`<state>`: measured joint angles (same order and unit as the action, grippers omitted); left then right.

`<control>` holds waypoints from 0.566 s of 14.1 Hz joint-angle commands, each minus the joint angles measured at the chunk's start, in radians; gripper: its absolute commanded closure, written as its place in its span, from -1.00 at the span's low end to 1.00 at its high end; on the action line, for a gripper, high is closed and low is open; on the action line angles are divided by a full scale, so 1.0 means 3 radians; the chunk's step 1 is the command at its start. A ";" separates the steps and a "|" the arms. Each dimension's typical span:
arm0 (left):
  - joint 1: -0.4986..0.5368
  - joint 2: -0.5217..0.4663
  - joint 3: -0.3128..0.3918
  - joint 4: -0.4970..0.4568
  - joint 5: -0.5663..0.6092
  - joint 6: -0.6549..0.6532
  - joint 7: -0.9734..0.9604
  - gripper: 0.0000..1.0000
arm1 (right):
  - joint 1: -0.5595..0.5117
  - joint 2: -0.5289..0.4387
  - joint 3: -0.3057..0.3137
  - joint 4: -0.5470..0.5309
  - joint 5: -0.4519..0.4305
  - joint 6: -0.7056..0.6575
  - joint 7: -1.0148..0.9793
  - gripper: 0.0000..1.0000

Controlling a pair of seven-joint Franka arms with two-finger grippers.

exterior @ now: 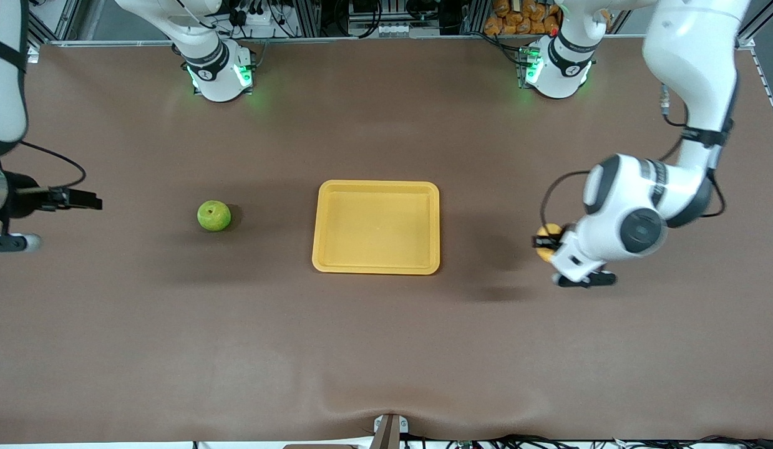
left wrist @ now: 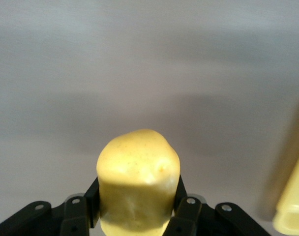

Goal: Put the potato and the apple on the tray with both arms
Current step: 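Grasp the potato with the left gripper while the right gripper reaches the apple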

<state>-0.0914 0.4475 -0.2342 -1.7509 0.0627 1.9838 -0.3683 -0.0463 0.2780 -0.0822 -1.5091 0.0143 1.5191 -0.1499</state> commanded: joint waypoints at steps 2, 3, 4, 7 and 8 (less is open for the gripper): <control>-0.0491 0.0118 -0.0042 0.0139 0.0057 -0.0037 -0.0617 0.88 | 0.0047 0.0019 -0.0007 -0.0236 0.0095 0.0284 -0.0007 -1.00; -0.0614 0.0235 -0.0042 0.0267 0.0057 -0.0037 -0.0806 0.88 | 0.0062 0.0055 -0.0007 -0.0262 0.0131 0.0310 0.0003 -1.00; -0.0768 0.0343 -0.0042 0.0374 0.0062 -0.0037 -0.0975 0.87 | 0.0073 0.0111 -0.0007 -0.0262 0.0167 0.0310 0.0034 -1.00; -0.1131 0.0629 -0.0037 0.0717 0.0067 -0.0032 -0.1404 0.85 | 0.0144 0.0203 -0.0007 -0.0313 0.0203 0.0392 0.0136 -1.00; -0.1208 0.0737 -0.0037 0.0834 0.0072 -0.0007 -0.1502 0.75 | 0.0170 0.0203 -0.0007 -0.0374 0.0208 0.0463 0.0162 -1.00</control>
<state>-0.4138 0.5866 -0.2525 -1.6083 0.0628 1.9916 -0.7573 -0.0161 0.3384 -0.0812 -1.5947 0.0633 1.6273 -0.1301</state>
